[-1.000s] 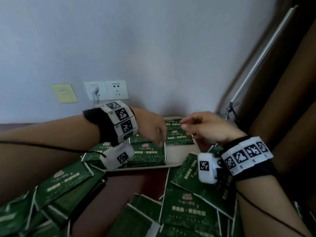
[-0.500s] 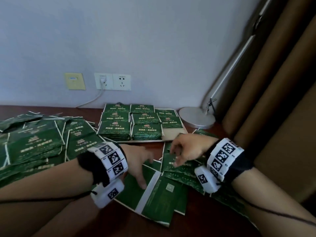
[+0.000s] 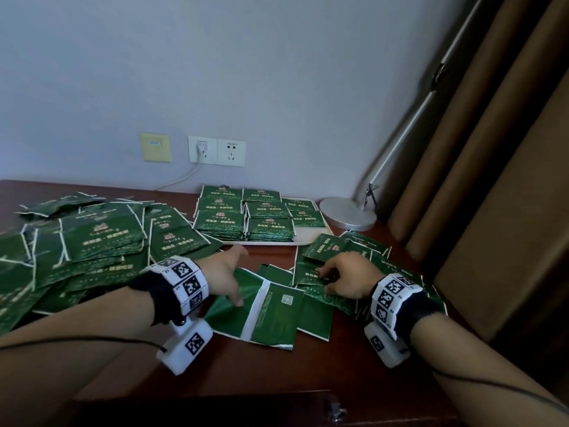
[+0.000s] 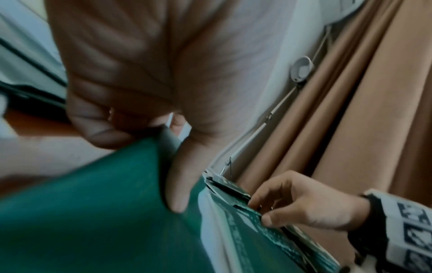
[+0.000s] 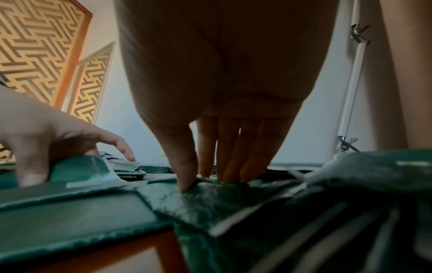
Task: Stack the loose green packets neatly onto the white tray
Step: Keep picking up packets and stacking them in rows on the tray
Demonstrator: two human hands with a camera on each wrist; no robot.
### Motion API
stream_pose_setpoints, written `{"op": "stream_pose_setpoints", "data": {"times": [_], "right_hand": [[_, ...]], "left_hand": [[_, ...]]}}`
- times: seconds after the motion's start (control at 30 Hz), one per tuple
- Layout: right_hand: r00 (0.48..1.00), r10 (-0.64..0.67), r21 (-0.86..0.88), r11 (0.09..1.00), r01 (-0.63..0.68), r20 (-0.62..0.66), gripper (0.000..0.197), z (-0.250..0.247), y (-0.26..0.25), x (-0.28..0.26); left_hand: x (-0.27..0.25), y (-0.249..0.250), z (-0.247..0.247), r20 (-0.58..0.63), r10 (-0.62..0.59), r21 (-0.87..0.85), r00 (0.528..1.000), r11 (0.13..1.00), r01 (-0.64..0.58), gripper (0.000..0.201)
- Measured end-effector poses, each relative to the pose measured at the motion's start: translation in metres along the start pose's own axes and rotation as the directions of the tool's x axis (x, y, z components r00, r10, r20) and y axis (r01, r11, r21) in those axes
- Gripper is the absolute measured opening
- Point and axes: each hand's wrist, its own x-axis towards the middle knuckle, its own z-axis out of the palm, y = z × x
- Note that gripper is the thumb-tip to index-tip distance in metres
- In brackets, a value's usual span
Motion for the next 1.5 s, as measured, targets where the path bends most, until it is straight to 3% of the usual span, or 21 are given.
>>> {"op": "stream_pose_setpoints", "data": {"times": [0.1,0.2,0.23,0.37,0.43,0.5,0.57,0.67,0.77,0.93,1.03,1.13,1.2,1.37,1.5], "right_hand": [[1.000,0.002,0.007,1.000,-0.002,0.004,0.034,0.001,0.000,-0.001],[1.000,-0.001,-0.065,0.998,0.002,0.011,0.033,0.001,-0.005,-0.004],[1.000,-0.006,-0.126,0.992,0.007,0.013,0.030,0.002,-0.008,-0.005],[1.000,0.005,-0.416,0.909,0.006,0.025,0.020,0.006,-0.021,-0.002],[1.000,0.002,-0.483,0.876,-0.001,0.002,0.024,0.006,-0.024,0.000],[0.996,-0.008,-0.439,0.898,-0.030,-0.084,0.029,0.001,-0.025,-0.001],[0.981,-0.013,-0.277,0.960,-0.041,-0.193,0.030,-0.012,-0.026,-0.007],[0.951,-0.022,-0.033,0.999,0.012,-0.308,0.029,-0.040,-0.027,-0.015],[0.907,-0.054,0.156,0.979,0.130,-0.417,0.030,-0.070,-0.029,-0.022],[0.870,-0.107,0.161,0.965,0.208,-0.481,0.025,-0.080,-0.029,-0.027],[0.917,-0.198,0.074,0.969,0.237,-0.346,0.023,-0.056,-0.025,-0.023],[0.972,-0.236,0.058,0.970,0.235,0.014,0.009,-0.030,-0.024,-0.023],[0.963,-0.197,0.079,0.980,0.185,0.183,0.027,-0.013,-0.021,-0.022],[0.995,-0.084,0.048,0.995,0.087,-0.058,0.036,0.005,-0.006,-0.010],[0.993,0.033,0.050,0.998,-0.038,0.109,0.079,0.015,0.002,0.008]], "left_hand": [[-0.008,-0.016,-0.009,-0.139,-0.008,-0.116,0.990,0.993,-0.008,0.090],[-0.014,-0.029,-0.020,-0.258,0.073,-0.120,0.963,0.987,-0.107,0.024],[-0.017,-0.030,-0.025,-0.284,0.110,-0.068,0.952,0.989,-0.135,0.017],[-0.024,-0.023,-0.036,-0.321,0.217,0.212,0.922,0.965,-0.153,0.019],[-0.028,-0.016,-0.034,-0.331,0.266,0.422,0.905,0.900,-0.110,0.023],[-0.034,-0.008,-0.027,-0.330,0.350,0.551,0.877,0.826,-0.123,0.019],[-0.037,-0.004,-0.020,-0.287,0.423,0.585,0.860,0.788,-0.192,0.009],[-0.035,-0.005,-0.011,-0.188,0.429,0.572,0.884,0.779,-0.256,0.017],[-0.032,-0.007,-0.005,-0.106,0.424,0.560,0.899,0.773,-0.298,0.037],[-0.029,-0.014,0.003,0.112,0.362,0.493,0.925,0.788,-0.368,0.040],[-0.026,-0.017,0.000,0.190,0.310,0.383,0.932,0.850,-0.360,0.053],[-0.020,-0.020,-0.007,0.172,0.219,0.339,0.961,0.902,-0.266,0.060],[-0.016,-0.022,-0.012,0.138,0.119,0.456,0.983,0.873,-0.170,0.071],[-0.006,-0.037,-0.019,0.086,-0.128,0.612,0.988,0.789,0.050,0.096],[-0.001,-0.042,-0.022,0.168,-0.094,0.593,0.981,0.805,-0.024,0.087]]}}
